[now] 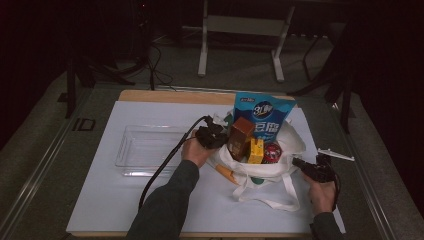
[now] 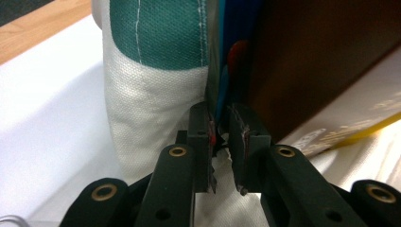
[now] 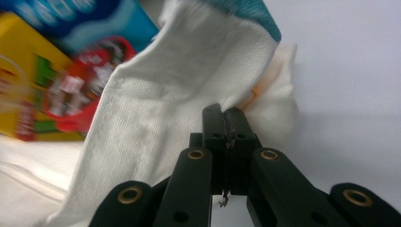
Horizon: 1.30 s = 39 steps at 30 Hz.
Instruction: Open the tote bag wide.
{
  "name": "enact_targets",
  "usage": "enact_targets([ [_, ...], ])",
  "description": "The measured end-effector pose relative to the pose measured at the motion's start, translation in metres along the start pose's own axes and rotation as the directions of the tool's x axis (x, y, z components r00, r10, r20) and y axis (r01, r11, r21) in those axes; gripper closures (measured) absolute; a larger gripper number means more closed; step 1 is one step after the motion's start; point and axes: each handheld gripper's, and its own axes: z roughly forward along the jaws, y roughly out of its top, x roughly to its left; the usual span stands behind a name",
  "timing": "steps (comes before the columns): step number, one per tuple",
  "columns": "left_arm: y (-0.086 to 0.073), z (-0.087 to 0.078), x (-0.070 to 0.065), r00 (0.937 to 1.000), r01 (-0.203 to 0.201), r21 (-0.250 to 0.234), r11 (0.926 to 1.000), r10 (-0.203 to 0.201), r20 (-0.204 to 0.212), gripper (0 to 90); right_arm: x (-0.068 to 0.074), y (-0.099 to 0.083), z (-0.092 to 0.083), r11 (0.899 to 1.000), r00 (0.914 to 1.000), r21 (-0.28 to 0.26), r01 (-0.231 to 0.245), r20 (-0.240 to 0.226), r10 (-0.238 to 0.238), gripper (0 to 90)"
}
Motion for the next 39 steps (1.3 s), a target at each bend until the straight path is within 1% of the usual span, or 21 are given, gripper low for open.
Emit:
enact_targets([
  [4,0.0,0.004,0.001,0.9999,0.008,0.02,0.9998,-0.008,-0.009,79.9,0.003,-0.004,0.01,0.999,0.9984,0.043,0.033,0.044,-0.035,89.5],
  [7,-0.001,0.008,0.001,0.9997,0.01,0.04,0.9992,-0.009,-0.02,79.9,0.006,-0.006,0.016,0.997,0.9953,0.059,0.051,0.079,-0.056,89.6],
  [9,-0.002,0.009,0.002,0.9997,0.012,0.054,0.9985,-0.011,-0.022,80.0,0.01,-0.006,0.016,0.995,0.9916,0.072,0.07,0.104,-0.077,89.6],
  [11,-0.002,0.01,0.003,0.9996,0.019,0.061,0.998,-0.017,-0.021,80.0,0.012,-0.005,0.017,0.993,0.9886,0.082,0.084,0.118,-0.093,89.6],
  [13,-0.002,0.01,0.003,0.9996,0.021,0.062,0.9979,-0.019,-0.02,80.0,0.013,-0.006,0.017,0.993,0.9882,0.081,0.084,0.121,-0.094,89.6],
  [15,-0.003,0.01,0.002,0.9997,0.014,0.063,0.9979,-0.013,-0.018,80.0,0.014,-0.007,0.015,0.994,0.9886,0.076,0.08,0.122,-0.089,89.3],
  [17,-0.003,0.008,0.003,0.9998,0.014,0.062,0.998,-0.013,-0.011,80.0,0.016,-0.009,0.01,0.995,0.9887,0.051,0.081,0.123,-0.086,88.9],
  [21,-0.004,0.007,0.005,0.9997,0.023,0.05,0.9985,-0.023,0.006,79.8,0.017,-0.012,-0.007,0.997,0.9932,-0.016,0.072,0.093,-0.07,86.6],
  [22,-0.004,0.007,0.005,0.9997,0.022,0.051,0.9985,-0.022,0.005,79.7,0.017,-0.012,-0.013,0.997,0.9933,-0.035,0.075,0.09,-0.072,85.4],
  [25,-0.003,0.006,0.004,0.9999,0.013,0.053,0.9985,-0.013,0.003,78.7,0.022,-0.012,-0.023,0.993,0.9928,-0.068,0.095,0.079,-0.09,81.9],
  [28,-0.004,0.004,0.003,0.9999,0.01,0.05,0.9987,-0.01,0.007,77.8,0.029,-0.015,-0.029,0.985,0.9862,-0.086,0.148,0.088,-0.14,79.6],
  [29,-0.004,0.004,0.003,0.9999,0.01,0.051,0.9986,-0.01,0.008,77.7,0.031,-0.016,-0.03,0.983,0.9836,-0.082,0.161,0.095,-0.153,79.2],
  [33,-0.004,0.002,0.003,1.0,0.003,0.05,0.9987,-0.004,0.008,77.7,0.033,-0.018,-0.035,0.98,0.9819,-0.102,0.168,0.106,-0.157,79.0],
  [35,-0.004,0.001,0.003,1.0,-0.002,0.051,0.9987,0.002,0.009,77.7,0.036,-0.018,-0.041,0.976,0.9773,-0.106,0.191,0.112,-0.18,79.5],
  [36,-0.004,0.001,0.003,0.9999,-0.004,0.051,0.9987,0.003,0.012,77.7,0.037,-0.019,-0.044,0.974,0.9775,-0.114,0.195,0.104,-0.184,79.5],
  [37,-0.004,0.0,0.002,0.9999,-0.008,0.051,0.9987,0.007,0.01,77.5,0.041,-0.019,-0.049,0.969,0.9742,-0.129,0.211,0.109,-0.198,80.3],
  [38,-0.004,0.0,0.001,0.9999,-0.01,0.051,0.9987,0.01,0.008,77.4,0.042,-0.018,-0.05,0.968,0.9746,-0.127,0.214,0.094,-0.203,80.8],
  [39,-0.004,0.0,0.001,0.9999,-0.011,0.05,0.9987,0.011,0.007,77.3,0.045,-0.018,-0.049,0.966,0.9731,-0.124,0.228,0.063,-0.222,81.2],
])
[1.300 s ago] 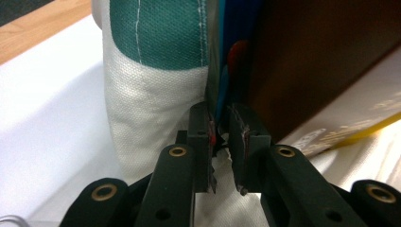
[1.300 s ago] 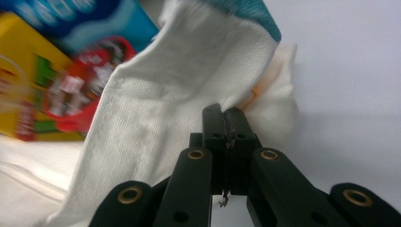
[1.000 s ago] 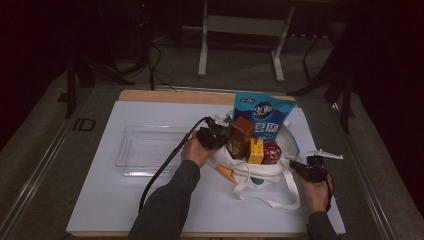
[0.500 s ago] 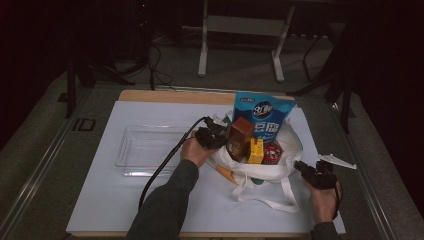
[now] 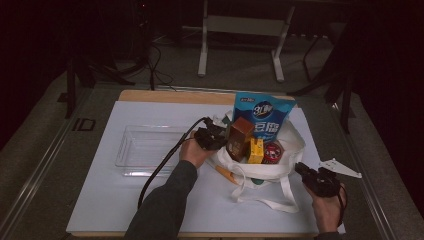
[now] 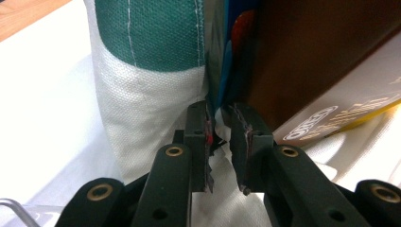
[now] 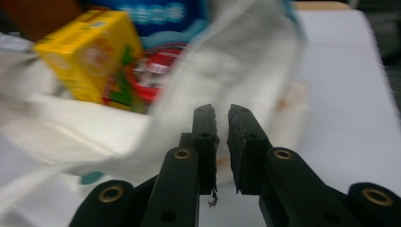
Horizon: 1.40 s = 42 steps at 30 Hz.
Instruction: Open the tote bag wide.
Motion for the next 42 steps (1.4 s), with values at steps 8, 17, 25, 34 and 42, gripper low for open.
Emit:
enact_targets([
  [8,0.0,-0.007,-0.004,0.9997,-0.023,-0.007,0.9997,0.023,0.005,76.4,0.007,-0.01,0.031,0.996,0.9995,0.094,0.01,-0.031,-0.008,87.0],
  [17,0.003,-0.026,-0.009,0.9982,-0.059,-0.06,0.9964,0.06,0.009,77.7,0.009,-0.021,0.047,0.988,0.999,0.15,0.02,-0.042,-0.013,88.4],
  [25,0.001,-0.024,-0.015,0.9957,-0.092,-0.061,0.9939,0.092,0.005,77.5,0.008,-0.022,0.048,0.989,0.9989,0.15,0.016,-0.046,-0.009,88.4],
  [34,-0.001,-0.034,-0.022,0.9877,-0.156,-0.073,0.9851,0.156,-0.013,74.4,0.007,-0.022,0.049,0.989,0.9986,0.149,0.013,-0.052,-0.006,88.4],
  [42,0.002,-0.04,-0.016,0.983,-0.181,-0.06,0.9816,0.183,0.019,66.6,0.007,-0.022,0.049,0.989,0.9984,0.149,0.011,-0.057,-0.002,88.3],
])
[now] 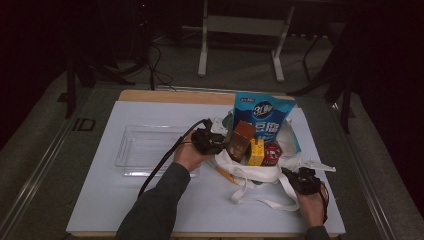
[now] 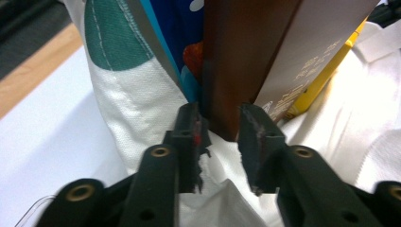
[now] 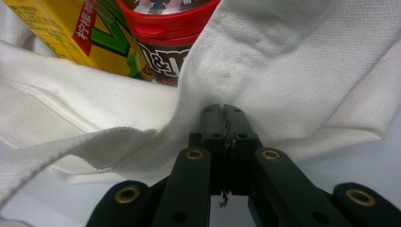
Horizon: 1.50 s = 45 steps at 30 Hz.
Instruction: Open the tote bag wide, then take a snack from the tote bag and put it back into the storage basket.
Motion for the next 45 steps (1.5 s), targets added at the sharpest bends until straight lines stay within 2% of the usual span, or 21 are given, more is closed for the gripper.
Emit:
enact_targets([
  [5,0.001,-0.004,0.005,0.9992,-0.016,-0.006,0.9999,0.016,0.038,59.5,-0.002,-0.001,0.001,1.0,0.9999,-0.003,-0.003,-0.011,0.003,88.3],
  [13,0.003,-0.009,0.007,0.9962,-0.033,-0.034,0.9989,0.036,0.079,56.4,-0.003,-0.002,0.0,1.0,0.9999,-0.002,-0.005,-0.015,0.005,87.9],
  [16,0.008,-0.013,0.006,0.9923,-0.064,-0.046,0.9969,0.069,0.103,55.0,-0.003,-0.002,0.0,1.0,0.9999,-0.001,-0.004,-0.015,0.004,88.0],
  [18,0.011,-0.015,0.006,0.9915,-0.074,-0.05,0.996,0.079,0.103,53.1,-0.003,-0.003,0.0,1.0,0.9999,-0.002,-0.005,-0.015,0.005,87.8],
  [23,0.016,-0.017,0.009,0.9901,-0.073,-0.068,0.995,0.08,0.115,47.9,-0.003,-0.003,0.001,1.0,0.9998,-0.001,-0.008,-0.018,0.008,87.7],
  [26,0.02,-0.018,0.009,0.9892,-0.084,-0.06,0.9946,0.091,0.115,47.8,-0.004,-0.002,0.001,1.0,0.9998,-0.001,-0.007,-0.021,0.007,87.3],
  [29,0.024,-0.02,0.012,0.9873,-0.083,-0.079,0.9934,0.092,0.129,47.4,-0.004,-0.002,0.002,1.0,0.9996,-0.001,-0.004,-0.027,0.004,87.2],
  [33,0.029,-0.021,0.015,0.986,-0.079,-0.084,0.9934,0.09,0.141,40.9,-0.005,-0.003,0.001,1.0,0.9996,0.001,-0.008,-0.028,0.008,86.9],
  [37,0.035,-0.022,0.017,0.9846,-0.067,-0.115,0.9911,0.084,0.154,35.9,-0.005,-0.003,0.001,1.0,0.9995,0.0,-0.009,-0.03,0.009,86.6],
  [41,0.039,-0.019,0.021,0.9831,-0.068,-0.103,0.9923,0.084,0.163,33.5,-0.005,-0.004,0.001,1.0,0.9995,-0.001,-0.009,-0.029,0.009,86.2],
  [45,0.044,-0.017,0.024,0.9805,-0.073,-0.114,0.9908,0.092,0.173,29.4,-0.005,-0.004,0.002,1.0,0.9995,0.0,-0.01,-0.03,0.01,86.1],
])
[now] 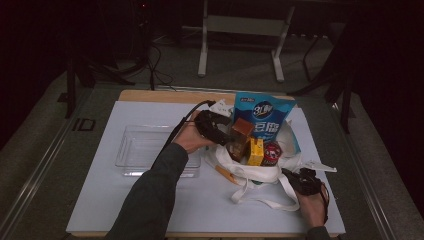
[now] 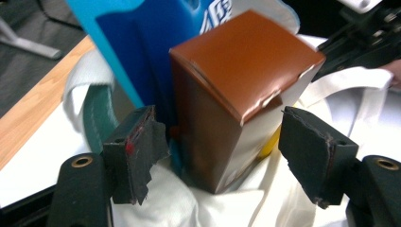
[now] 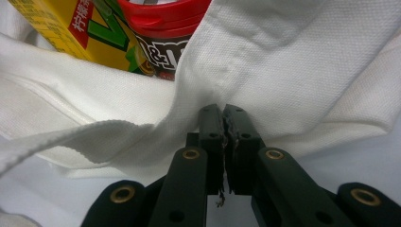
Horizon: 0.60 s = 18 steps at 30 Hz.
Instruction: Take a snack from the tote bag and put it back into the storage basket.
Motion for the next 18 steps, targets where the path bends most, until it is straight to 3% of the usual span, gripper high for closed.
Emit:
enact_targets([
  [9,0.01,0.01,-0.002,0.9988,-0.031,-0.017,0.9994,0.031,0.038,25.8,-0.001,0.0,0.0,1.0,1.0,-0.001,-0.002,-0.006,0.002,86.0],
  [18,0.016,0.018,0.003,0.9959,-0.002,-0.049,0.9988,0.007,0.09,17.9,-0.002,0.0,0.0,1.0,0.9999,0.0,0.001,-0.011,-0.001,85.9],
])
